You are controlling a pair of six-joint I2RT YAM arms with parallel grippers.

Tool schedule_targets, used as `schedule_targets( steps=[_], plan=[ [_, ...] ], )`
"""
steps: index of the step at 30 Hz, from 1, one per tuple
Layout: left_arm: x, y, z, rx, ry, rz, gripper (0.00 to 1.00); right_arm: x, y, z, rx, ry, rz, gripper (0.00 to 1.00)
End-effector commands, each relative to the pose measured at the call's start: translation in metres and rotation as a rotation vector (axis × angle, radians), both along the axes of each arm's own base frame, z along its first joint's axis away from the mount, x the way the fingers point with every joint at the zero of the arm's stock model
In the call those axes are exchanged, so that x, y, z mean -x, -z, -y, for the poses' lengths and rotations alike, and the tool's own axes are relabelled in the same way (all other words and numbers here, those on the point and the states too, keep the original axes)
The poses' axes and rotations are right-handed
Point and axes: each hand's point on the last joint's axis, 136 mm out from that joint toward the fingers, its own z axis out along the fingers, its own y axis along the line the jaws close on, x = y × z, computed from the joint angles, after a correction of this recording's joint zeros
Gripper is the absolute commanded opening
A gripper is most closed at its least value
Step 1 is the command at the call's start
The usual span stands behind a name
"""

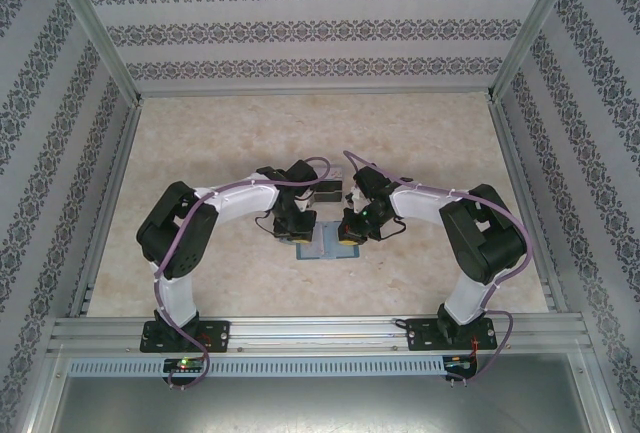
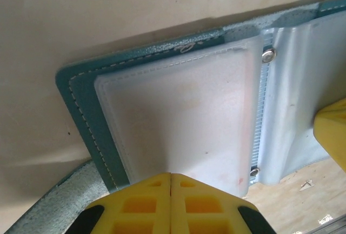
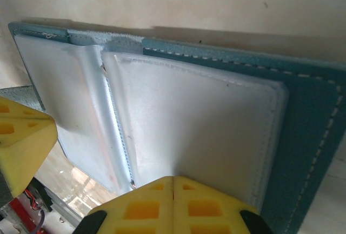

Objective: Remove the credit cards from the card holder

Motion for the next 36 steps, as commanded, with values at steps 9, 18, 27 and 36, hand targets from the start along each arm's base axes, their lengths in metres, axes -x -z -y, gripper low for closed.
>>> schedule_targets(
  steps=[9,18,27,36],
  plan=[
    [0.007,0.015,0.010,0.053,-0.001,-0.071,0.06,-0.006,-0.015,-0.001,0.001,0.009,0.041,0.10],
    [0.006,0.017,0.015,0.076,-0.005,-0.076,0.06,-0.007,-0.032,-0.027,-0.087,-0.001,0.061,0.22],
    [0.007,0.018,0.016,0.080,-0.006,-0.078,0.06,-0.001,-0.020,-0.037,-0.074,-0.030,0.034,0.22],
    [0.006,0.017,0.016,0.082,-0.005,-0.074,0.06,0.005,-0.002,-0.037,-0.039,-0.048,-0.004,0.20]
  ],
)
